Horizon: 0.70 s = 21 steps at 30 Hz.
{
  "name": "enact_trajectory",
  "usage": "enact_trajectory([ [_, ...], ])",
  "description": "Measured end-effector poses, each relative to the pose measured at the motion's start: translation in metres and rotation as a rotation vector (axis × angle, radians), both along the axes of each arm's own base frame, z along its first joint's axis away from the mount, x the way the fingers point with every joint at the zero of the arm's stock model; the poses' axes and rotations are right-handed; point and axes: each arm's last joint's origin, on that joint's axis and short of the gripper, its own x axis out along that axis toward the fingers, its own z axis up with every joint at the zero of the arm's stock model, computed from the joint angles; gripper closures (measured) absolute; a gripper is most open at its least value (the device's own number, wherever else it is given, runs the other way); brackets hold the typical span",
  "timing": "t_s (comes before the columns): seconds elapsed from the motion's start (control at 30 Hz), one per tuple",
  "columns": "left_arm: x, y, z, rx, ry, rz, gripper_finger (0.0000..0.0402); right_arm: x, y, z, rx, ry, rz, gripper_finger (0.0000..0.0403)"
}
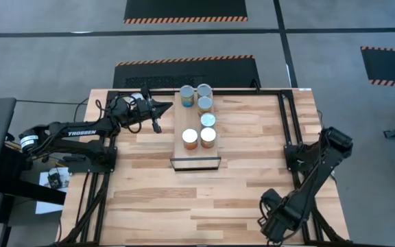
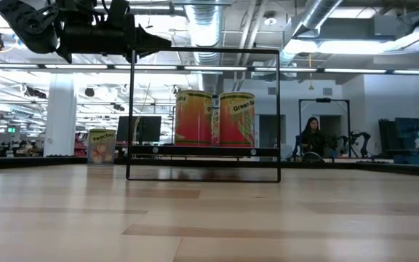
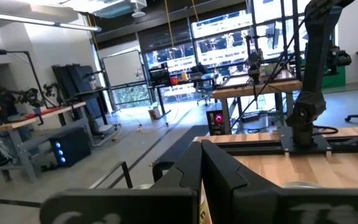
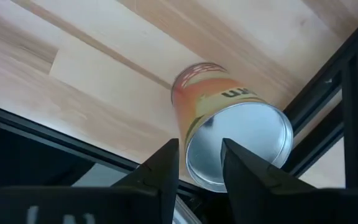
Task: Pick and place cans onto a shelf
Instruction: Align the canned corn with the other canned corn on the shelf
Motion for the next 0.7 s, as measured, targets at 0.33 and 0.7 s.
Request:
enact_trajectory([
  [0.33,0.000,0.000,-0.002,-0.007,0.015,0.001,0.0401,0.001,0.001,-0.016,0.033,-0.013,-0.063,0.0275],
  [0.7,0.000,0.000,-0.002,-0.009,0.022,0.001,0.0401,0.006,-0.011,-0.020,0.028,0.007,0.078,0.0363],
])
